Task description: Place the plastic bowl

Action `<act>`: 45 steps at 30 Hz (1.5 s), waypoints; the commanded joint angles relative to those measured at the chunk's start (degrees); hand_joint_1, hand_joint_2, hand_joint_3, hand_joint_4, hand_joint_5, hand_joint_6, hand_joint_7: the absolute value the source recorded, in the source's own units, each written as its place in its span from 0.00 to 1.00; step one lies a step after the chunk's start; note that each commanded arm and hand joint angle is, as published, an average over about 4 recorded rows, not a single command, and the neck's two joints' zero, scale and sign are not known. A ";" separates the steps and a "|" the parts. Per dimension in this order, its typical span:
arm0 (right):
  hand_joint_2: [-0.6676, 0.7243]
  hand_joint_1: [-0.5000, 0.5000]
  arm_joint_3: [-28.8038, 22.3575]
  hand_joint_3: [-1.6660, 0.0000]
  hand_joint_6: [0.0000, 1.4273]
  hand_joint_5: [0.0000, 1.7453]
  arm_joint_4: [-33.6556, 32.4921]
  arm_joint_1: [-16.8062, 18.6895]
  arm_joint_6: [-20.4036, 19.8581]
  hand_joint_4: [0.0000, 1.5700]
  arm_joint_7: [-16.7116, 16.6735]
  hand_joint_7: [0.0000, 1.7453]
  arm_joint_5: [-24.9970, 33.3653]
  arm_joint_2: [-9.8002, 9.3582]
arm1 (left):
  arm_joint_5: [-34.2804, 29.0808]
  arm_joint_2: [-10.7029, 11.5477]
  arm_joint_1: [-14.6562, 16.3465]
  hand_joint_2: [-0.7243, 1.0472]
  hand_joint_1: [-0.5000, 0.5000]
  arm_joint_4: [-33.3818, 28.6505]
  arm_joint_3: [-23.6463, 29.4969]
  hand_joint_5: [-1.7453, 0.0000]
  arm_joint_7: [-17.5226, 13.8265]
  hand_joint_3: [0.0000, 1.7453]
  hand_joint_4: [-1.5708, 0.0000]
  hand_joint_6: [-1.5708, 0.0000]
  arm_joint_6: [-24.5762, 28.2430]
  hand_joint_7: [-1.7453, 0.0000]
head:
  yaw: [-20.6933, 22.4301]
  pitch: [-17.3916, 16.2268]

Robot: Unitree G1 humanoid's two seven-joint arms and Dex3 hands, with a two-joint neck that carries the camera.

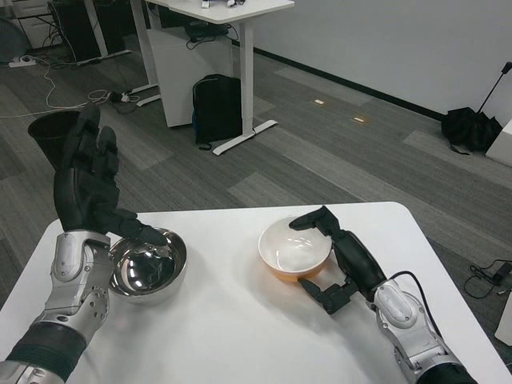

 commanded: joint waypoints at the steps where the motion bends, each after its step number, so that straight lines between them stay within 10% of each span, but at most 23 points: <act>1: 0.34 0.04 -0.51 0.19 0.84 0.92 -0.10 0.81 -0.22 0.89 0.48 0.96 -0.08 0.07 | -0.23 0.24 -0.84 0.10 0.11 0.51 -0.05 1.00 -0.17 0.00 0.79 0.78 0.07 1.00 | -0.07 -0.11; 5: 0.50 0.04 -0.73 0.64 0.70 0.92 -0.10 0.85 -0.35 0.71 1.10 0.96 0.10 0.12 | -0.23 0.24 -1.02 0.12 0.11 0.73 -0.05 1.00 -0.12 0.00 0.79 0.78 0.07 1.00 | -0.20 -0.10; 9: 0.66 0.04 -1.47 0.87 0.46 0.79 -0.10 1.07 -0.40 0.57 1.98 0.94 0.10 0.07 | -0.23 0.24 -1.10 0.12 0.11 1.04 -0.09 1.00 -0.12 0.00 0.79 0.78 0.07 1.00 | -0.18 -0.51; 17: 0.85 0.04 -2.16 0.98 0.06 0.01 0.07 1.22 -1.14 0.20 2.46 0.74 3.94 0.14 | -0.23 0.24 -1.37 0.12 0.11 1.41 -0.14 1.00 -0.12 0.00 0.79 0.78 0.07 1.00 | -0.24 -0.54; 22: 0.91 0.04 -1.85 1.00 0.00 0.00 0.14 1.42 -2.15 0.00 2.46 0.60 11.72 0.07 | -0.23 0.24 -1.50 0.12 0.11 1.57 -0.20 1.00 -0.14 0.00 0.79 0.78 0.07 1.00 | -0.43 -0.43; 29: 0.91 0.04 -4.57 1.00 0.00 0.00 -3.84 1.73 -3.80 0.00 2.46 0.33 20.91 0.18 | -0.23 0.33 -1.50 0.11 0.11 1.48 -0.33 1.00 -0.17 0.01 0.79 0.78 0.07 1.00 | -0.64 0.86; 38: 0.91 0.04 -17.01 1.00 0.00 0.00 -20.52 1.99 -4.73 0.00 -1.63 0.30 21.90 -0.26 | -0.23 0.37 -1.41 0.10 0.11 1.30 -0.44 1.00 -0.17 0.00 0.79 0.78 0.07 1.00 | -2.06 5.96; 45: 0.91 0.04 -18.70 1.00 0.00 0.00 -25.48 -2.14 -5.32 0.00 -5.96 0.01 18.49 -1.95 | -0.31 0.24 -1.32 0.12 0.11 1.39 -0.66 1.00 -0.63 0.00 0.79 0.78 0.05 1.00 | -1.66 11.33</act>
